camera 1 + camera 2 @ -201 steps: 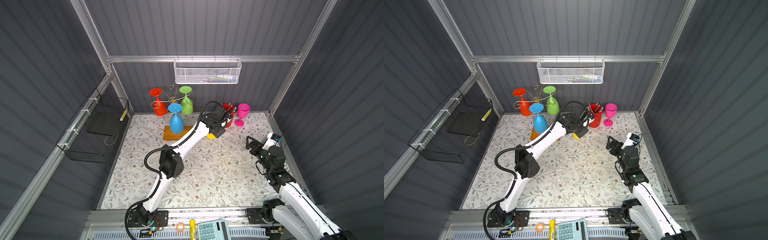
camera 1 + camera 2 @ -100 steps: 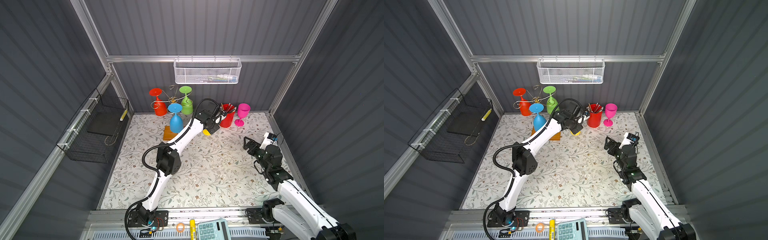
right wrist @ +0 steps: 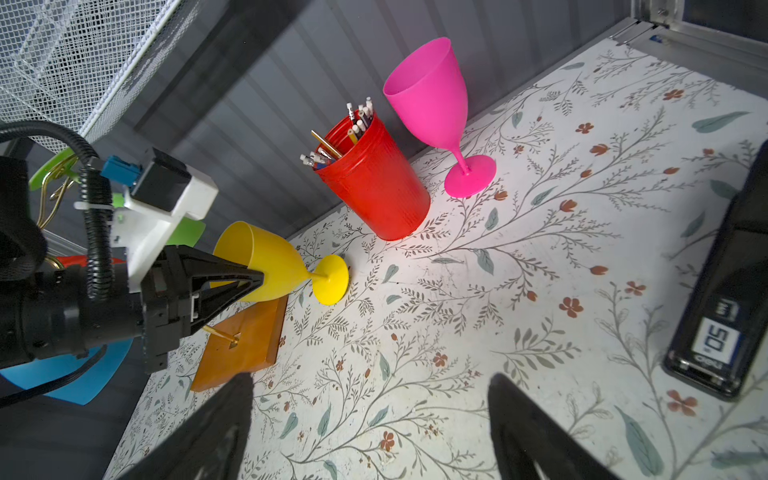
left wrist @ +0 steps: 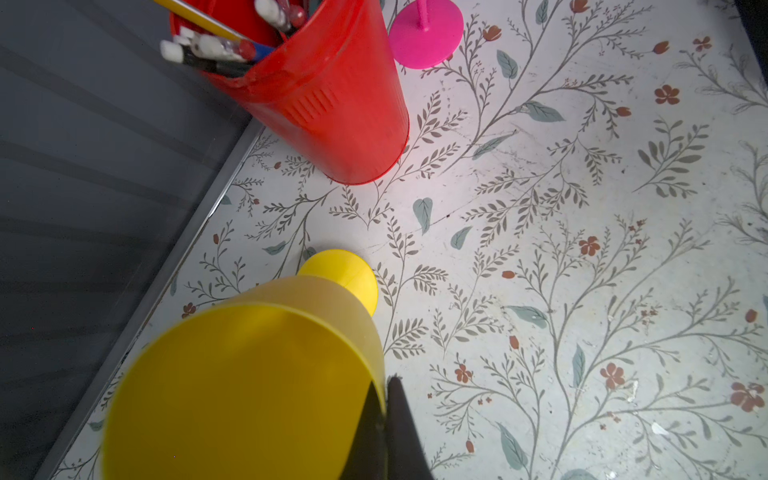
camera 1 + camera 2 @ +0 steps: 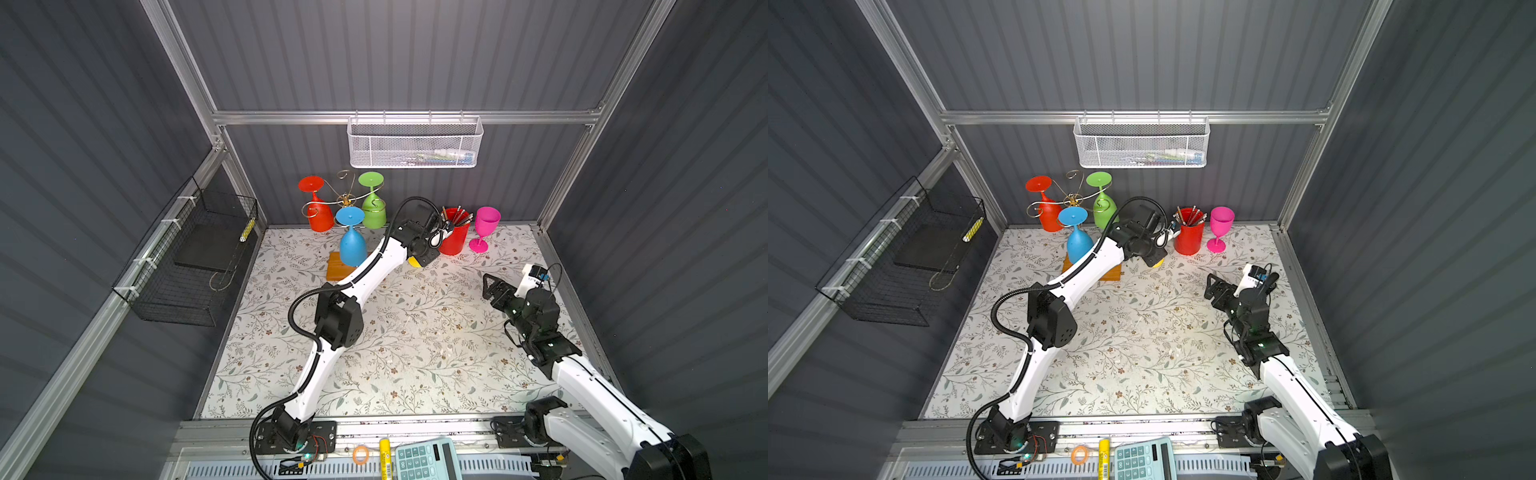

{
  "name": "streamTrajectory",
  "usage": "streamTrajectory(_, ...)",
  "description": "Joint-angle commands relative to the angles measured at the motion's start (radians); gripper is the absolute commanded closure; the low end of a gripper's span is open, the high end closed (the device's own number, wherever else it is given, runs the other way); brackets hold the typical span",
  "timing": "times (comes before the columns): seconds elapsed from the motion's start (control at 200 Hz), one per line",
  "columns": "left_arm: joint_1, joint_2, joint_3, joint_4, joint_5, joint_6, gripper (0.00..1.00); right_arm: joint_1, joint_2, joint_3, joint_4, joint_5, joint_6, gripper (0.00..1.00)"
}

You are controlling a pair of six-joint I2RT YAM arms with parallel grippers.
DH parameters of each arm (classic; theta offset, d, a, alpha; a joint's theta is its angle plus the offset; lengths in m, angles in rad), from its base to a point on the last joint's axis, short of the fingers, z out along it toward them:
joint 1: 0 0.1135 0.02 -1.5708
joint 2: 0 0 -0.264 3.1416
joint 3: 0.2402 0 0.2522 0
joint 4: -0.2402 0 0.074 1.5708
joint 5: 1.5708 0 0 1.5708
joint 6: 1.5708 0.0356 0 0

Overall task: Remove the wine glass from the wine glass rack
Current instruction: 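Open the left gripper and release the yellow glass foot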

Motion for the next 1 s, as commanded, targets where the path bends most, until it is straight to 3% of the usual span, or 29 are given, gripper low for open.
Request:
streamTrajectory(0.0,0.010,0.012,0.033,0.025,0.010,0.022,1.00,0.006,0.006,0.030,0.024,0.007,-0.019,0.12)
streamTrajectory(0.29,0.017,0.022,0.030,0.041,0.004,0.019,0.97,0.011,0.010,0.029,0.027,0.001,-0.019,0.11)
streamTrajectory(0.991,0.018,0.023,0.040,0.106,-0.046,0.008,0.53,0.026,0.027,0.029,0.052,-0.025,-0.022,0.11)
